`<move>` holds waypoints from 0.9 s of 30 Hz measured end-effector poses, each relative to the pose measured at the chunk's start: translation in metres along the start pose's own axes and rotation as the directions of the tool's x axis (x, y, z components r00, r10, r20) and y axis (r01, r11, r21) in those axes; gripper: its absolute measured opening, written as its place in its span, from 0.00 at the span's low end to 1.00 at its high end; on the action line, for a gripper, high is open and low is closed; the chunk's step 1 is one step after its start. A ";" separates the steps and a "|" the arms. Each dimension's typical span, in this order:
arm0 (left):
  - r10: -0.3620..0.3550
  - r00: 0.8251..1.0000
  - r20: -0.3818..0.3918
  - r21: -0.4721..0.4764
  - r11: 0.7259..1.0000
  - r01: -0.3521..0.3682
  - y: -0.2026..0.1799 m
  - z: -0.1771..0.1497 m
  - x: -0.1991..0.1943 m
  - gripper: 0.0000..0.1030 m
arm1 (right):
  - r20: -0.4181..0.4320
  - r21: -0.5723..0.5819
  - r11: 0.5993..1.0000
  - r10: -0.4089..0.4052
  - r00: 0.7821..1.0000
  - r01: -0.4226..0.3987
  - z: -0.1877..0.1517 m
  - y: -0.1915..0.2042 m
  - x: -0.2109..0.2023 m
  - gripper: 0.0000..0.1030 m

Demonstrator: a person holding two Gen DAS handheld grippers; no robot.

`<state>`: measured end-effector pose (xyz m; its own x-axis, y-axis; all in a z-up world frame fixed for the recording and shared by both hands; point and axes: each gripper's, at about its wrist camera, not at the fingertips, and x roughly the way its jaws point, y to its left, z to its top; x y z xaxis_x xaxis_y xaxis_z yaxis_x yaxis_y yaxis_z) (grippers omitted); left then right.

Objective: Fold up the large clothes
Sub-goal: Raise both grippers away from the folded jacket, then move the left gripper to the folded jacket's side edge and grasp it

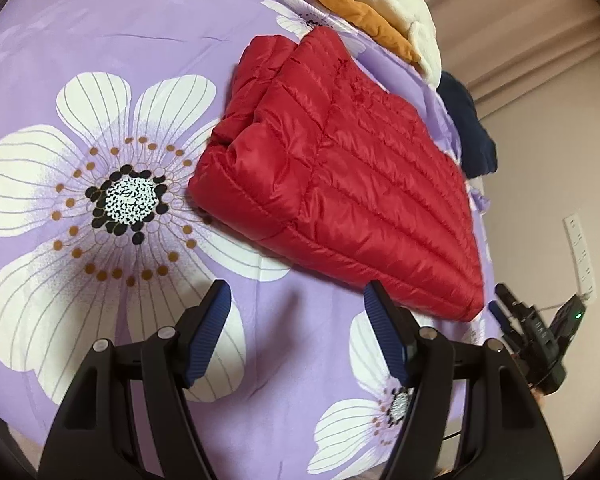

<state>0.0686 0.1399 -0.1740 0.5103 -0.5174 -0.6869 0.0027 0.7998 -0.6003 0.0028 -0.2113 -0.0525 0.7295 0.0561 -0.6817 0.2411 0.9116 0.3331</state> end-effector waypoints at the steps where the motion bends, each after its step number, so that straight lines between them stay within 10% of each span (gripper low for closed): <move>1: -0.024 1.000 0.001 -0.019 1.000 0.024 0.003 0.001 -0.001 0.68 | 0.001 -0.006 1.000 -0.003 1.000 0.003 0.000 0.002 0.001 0.69; 27: -0.193 0.981 -0.016 -0.204 0.961 0.186 0.030 0.022 0.011 0.77 | -0.014 -0.180 0.983 0.041 0.999 -0.043 -0.005 0.055 0.014 0.69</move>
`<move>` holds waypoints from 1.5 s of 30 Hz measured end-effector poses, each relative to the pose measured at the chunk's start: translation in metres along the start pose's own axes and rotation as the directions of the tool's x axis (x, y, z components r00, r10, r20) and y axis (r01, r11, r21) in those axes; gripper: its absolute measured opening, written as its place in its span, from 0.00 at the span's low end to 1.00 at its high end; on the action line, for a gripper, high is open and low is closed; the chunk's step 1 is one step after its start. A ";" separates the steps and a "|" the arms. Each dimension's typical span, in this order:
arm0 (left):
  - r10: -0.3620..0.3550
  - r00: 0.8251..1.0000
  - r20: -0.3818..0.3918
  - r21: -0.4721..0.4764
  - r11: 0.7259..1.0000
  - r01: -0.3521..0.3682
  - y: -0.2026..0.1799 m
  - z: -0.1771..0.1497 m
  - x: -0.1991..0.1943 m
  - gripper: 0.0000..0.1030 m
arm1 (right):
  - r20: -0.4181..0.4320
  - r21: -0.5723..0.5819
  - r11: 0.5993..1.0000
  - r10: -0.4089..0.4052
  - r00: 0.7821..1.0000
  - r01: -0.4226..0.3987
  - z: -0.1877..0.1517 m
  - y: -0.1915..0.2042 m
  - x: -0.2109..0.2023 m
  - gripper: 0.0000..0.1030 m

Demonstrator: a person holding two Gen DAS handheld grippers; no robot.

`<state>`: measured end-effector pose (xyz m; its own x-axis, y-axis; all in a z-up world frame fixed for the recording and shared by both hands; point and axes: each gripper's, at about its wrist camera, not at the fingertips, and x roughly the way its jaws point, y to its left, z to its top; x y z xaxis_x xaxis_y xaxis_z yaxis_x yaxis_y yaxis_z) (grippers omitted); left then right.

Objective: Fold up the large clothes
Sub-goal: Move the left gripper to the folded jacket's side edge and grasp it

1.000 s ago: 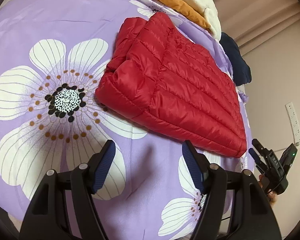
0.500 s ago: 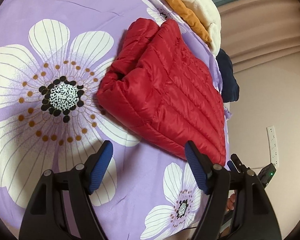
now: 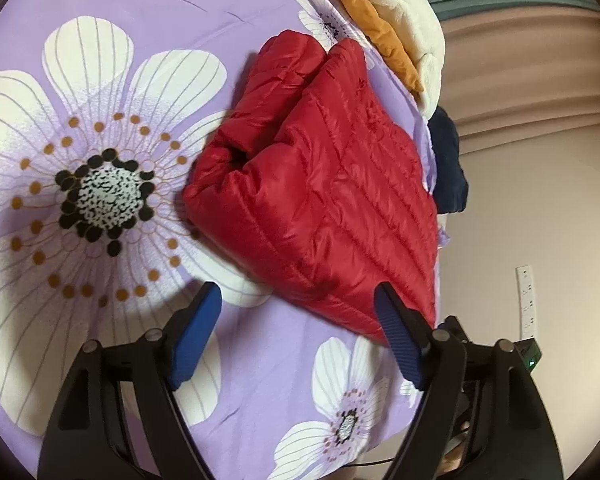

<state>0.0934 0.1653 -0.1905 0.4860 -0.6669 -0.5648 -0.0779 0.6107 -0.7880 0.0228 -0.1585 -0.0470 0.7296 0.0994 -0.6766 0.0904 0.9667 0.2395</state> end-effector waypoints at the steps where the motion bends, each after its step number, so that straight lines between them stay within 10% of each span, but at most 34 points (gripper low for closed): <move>1: -0.004 1.000 -0.002 -0.002 1.000 0.004 0.000 0.001 0.001 0.77 | -0.002 -0.002 1.000 0.005 1.000 -0.005 0.000 0.002 0.001 0.69; 45: -0.002 1.000 -0.022 -0.024 1.000 0.001 -0.009 0.068 0.059 0.81 | -0.004 -0.127 0.988 0.085 0.996 -0.084 0.025 0.050 0.041 0.69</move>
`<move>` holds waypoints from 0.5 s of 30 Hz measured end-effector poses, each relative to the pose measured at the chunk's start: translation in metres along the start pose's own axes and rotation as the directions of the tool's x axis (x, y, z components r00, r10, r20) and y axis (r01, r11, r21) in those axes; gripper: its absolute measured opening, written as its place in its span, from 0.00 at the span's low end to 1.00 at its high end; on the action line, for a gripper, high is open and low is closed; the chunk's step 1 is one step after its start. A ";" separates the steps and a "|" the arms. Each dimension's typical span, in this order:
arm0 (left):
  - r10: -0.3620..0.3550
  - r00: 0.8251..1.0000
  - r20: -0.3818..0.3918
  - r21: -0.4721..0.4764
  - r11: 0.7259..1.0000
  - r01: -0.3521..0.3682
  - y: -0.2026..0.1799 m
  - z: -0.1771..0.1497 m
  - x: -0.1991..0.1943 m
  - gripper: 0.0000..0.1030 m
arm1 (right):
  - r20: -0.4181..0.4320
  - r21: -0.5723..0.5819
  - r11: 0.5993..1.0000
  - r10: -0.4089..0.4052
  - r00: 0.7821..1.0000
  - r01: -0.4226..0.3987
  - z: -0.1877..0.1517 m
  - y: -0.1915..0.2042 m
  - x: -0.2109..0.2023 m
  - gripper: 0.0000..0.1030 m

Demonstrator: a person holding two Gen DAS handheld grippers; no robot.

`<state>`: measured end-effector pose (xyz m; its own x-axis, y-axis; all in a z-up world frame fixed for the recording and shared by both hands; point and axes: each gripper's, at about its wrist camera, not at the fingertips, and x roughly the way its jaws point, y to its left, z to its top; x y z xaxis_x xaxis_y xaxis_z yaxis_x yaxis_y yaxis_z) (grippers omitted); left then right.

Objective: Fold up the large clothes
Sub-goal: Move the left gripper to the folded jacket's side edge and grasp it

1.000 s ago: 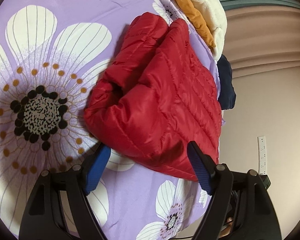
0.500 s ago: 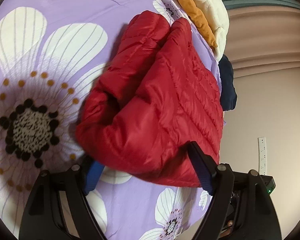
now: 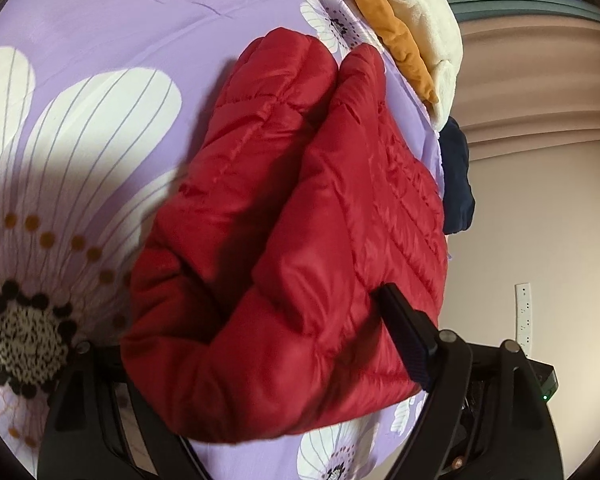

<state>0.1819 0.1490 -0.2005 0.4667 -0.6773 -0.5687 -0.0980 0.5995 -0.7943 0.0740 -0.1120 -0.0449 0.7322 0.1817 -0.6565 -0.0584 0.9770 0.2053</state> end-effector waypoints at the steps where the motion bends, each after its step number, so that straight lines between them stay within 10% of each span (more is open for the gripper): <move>1: 0.004 1.000 0.001 0.000 1.000 -0.004 0.000 0.001 0.000 0.81 | 0.000 0.001 1.000 0.004 1.000 -0.004 0.001 0.000 0.001 0.69; 15: 0.209 0.968 0.140 0.207 0.950 -0.235 -0.050 -0.008 -0.010 0.51 | -0.067 -0.024 1.000 -0.009 0.998 0.008 -0.010 0.000 0.031 0.69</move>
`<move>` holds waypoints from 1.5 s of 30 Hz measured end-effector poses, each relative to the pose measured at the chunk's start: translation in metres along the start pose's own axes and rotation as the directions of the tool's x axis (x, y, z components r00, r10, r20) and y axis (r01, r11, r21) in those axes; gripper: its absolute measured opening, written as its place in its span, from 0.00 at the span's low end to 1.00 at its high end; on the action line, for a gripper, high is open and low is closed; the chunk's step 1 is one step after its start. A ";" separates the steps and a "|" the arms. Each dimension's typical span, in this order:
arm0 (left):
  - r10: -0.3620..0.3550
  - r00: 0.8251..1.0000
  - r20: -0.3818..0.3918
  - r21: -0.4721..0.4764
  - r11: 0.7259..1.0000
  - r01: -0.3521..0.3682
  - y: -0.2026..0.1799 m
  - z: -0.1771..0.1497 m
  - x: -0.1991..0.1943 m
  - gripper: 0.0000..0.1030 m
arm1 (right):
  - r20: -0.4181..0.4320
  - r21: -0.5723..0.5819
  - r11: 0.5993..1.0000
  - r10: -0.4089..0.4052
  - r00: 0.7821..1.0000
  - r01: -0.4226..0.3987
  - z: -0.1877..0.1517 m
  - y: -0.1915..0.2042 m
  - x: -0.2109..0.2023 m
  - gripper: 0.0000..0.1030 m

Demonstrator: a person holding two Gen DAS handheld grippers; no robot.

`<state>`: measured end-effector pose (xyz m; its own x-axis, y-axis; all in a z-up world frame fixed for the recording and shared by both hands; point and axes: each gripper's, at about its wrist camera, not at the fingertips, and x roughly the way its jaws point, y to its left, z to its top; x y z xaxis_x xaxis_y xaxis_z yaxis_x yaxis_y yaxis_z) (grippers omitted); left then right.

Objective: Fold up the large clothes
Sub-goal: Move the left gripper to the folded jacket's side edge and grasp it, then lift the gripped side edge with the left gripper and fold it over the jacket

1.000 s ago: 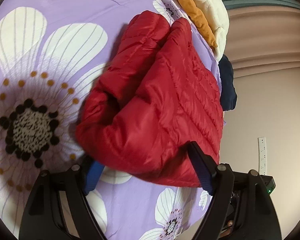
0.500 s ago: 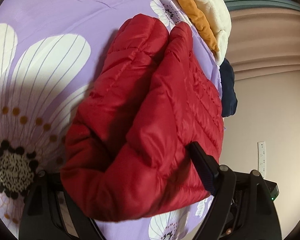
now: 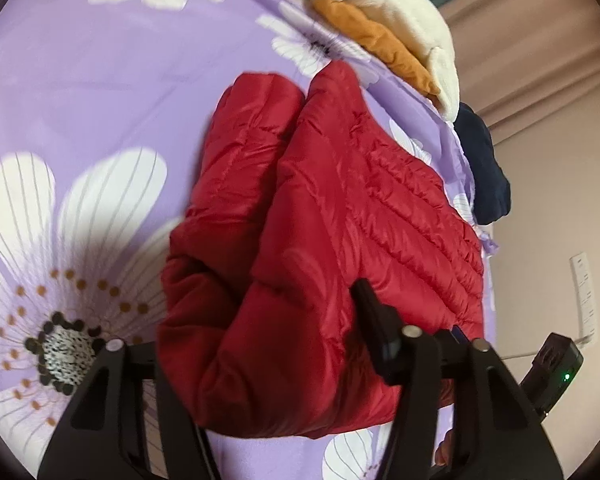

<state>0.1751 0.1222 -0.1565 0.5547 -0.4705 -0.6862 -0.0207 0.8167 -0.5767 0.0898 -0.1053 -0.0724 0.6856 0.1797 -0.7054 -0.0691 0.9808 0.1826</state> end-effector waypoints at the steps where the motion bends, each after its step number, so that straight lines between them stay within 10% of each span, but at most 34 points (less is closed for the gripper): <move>1: 0.012 1.000 0.009 0.018 1.000 -0.012 -0.005 0.000 -0.001 0.49 | -0.003 0.002 1.000 0.001 1.000 -0.001 -0.001 -0.001 0.001 0.69; 24: 0.053 0.983 0.173 0.399 0.909 -0.119 -0.125 -0.023 -0.036 0.41 | 0.018 0.069 0.996 0.052 0.998 -0.053 -0.008 -0.020 0.004 0.68; 45: 0.025 0.995 0.096 0.615 0.784 -0.079 -0.207 -0.059 -0.005 0.43 | 0.085 0.137 0.986 0.085 0.993 -0.096 -0.004 -0.051 -0.020 0.69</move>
<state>0.1275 -0.0638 -0.0599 0.6312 -0.4154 -0.6550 0.4515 0.8834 -0.1252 0.0768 -0.1588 -0.0704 0.7361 0.2551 -0.6270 -0.0345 0.9392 0.3416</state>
